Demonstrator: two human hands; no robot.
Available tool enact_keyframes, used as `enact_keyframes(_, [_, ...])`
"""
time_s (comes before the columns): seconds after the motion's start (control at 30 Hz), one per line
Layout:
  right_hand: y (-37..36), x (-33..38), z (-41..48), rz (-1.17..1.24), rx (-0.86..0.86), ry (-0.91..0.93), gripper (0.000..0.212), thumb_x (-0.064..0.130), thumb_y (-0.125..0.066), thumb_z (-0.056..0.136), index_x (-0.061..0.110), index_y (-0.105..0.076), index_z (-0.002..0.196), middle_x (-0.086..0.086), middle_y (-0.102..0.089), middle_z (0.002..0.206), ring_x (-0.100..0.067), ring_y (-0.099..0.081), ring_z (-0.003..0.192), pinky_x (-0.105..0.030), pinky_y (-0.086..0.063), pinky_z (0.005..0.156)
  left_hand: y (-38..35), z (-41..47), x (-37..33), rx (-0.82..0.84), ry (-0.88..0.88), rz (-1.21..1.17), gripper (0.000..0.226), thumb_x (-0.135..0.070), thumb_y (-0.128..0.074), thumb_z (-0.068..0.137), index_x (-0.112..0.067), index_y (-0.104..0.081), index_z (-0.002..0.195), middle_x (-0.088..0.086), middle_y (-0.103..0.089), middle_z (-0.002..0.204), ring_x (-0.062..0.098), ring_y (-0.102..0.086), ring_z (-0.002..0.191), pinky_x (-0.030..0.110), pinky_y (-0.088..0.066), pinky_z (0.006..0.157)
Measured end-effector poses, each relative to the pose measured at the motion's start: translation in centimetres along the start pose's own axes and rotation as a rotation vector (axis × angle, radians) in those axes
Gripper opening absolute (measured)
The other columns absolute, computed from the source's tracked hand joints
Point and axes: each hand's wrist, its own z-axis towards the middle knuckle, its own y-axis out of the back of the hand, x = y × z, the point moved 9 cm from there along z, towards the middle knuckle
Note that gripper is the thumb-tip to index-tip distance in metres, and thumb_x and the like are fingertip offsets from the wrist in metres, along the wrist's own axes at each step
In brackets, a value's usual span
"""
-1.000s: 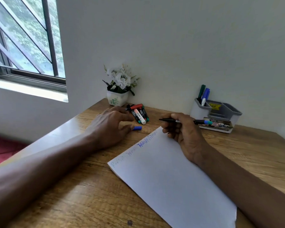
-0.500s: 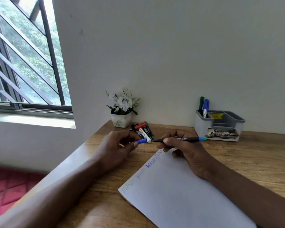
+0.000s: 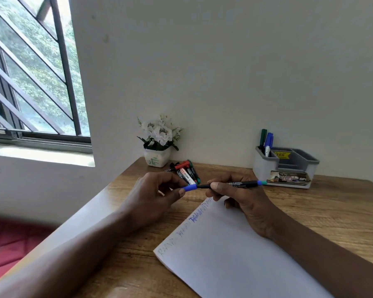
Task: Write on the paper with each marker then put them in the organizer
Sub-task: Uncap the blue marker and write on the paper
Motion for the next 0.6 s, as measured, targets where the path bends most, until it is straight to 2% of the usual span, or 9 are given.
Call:
enact_keyframes(0.13, [-1.1,0.6,0.0,-0.031,0.069,-0.014,0.012,0.011,-0.073,0.089,0.004,-0.068,0.098,-0.014,-0.079,0.087,-0.016,-0.069,0.074,-0.024,-0.047,0.057,-0.4,-0.3,-1.1,0.043,-0.046,-0.082,0.013,-0.028,-0.074,0.092,-0.035,-0.075,0.103,-0.011,-0.075,0.095,0.012,-0.069,0.087,0.039,-0.059,0.077])
enact_keyframes(0.23, [-2.1,1.7,0.2,0.003,0.088,0.032,0.009,0.013,-0.074,0.088,0.005,-0.069,0.089,-0.016,-0.075,0.077,-0.020,-0.064,0.060,-0.027,-0.047,0.052,-0.4,-0.5,-2.4,0.068,-0.078,-0.318,0.014,-0.016,-0.074,0.092,-0.019,-0.077,0.104,0.009,-0.075,0.091,0.025,-0.068,0.080,0.037,-0.055,0.072])
enact_keyframes(0.3, [-2.3,2.3,0.3,0.042,0.079,0.052,0.011,0.020,-0.074,0.086,0.014,-0.073,0.076,-0.014,-0.070,0.068,-0.019,-0.056,0.051,-0.026,-0.044,0.048,-0.1,-0.7,-2.8,0.066,-0.055,-0.493,0.017,-0.013,-0.074,0.087,-0.007,-0.077,0.103,0.022,-0.072,0.090,0.025,-0.065,0.076,0.032,-0.055,0.071])
enact_keyframes(0.4, [-2.7,2.8,0.2,0.094,0.082,0.033,0.018,0.026,-0.074,0.082,0.023,-0.074,0.064,-0.008,-0.064,0.060,-0.016,-0.048,0.048,-0.025,-0.039,0.047,0.1,-1.0,-3.0,0.085,-0.009,-0.613,0.024,-0.018,-0.074,0.082,-0.002,-0.077,0.100,0.021,-0.073,0.090,0.022,-0.065,0.075,0.029,-0.055,0.070])
enact_keyframes(0.53, [-2.9,2.4,0.4,0.164,0.060,0.005,0.021,0.023,-0.076,0.080,0.024,-0.070,0.059,-0.010,-0.061,0.060,-0.016,-0.047,0.049,-0.023,-0.040,0.047,0.1,-0.9,-3.0,0.082,0.012,-0.657,0.027,-0.019,-0.075,0.083,0.003,-0.075,0.099,0.016,-0.072,0.085,0.020,-0.062,0.072,0.027,-0.053,0.067])
enact_keyframes(0.6, [-3.0,2.7,0.4,0.115,0.051,0.035,0.022,0.023,-0.076,0.081,0.025,-0.070,0.060,-0.011,-0.062,0.060,-0.017,-0.049,0.050,-0.024,-0.041,0.047,-0.2,-0.9,-2.9,0.098,0.011,-0.653,0.029,-0.021,-0.078,0.084,0.004,-0.073,0.099,0.018,-0.073,0.088,0.021,-0.064,0.074,0.028,-0.054,0.069])
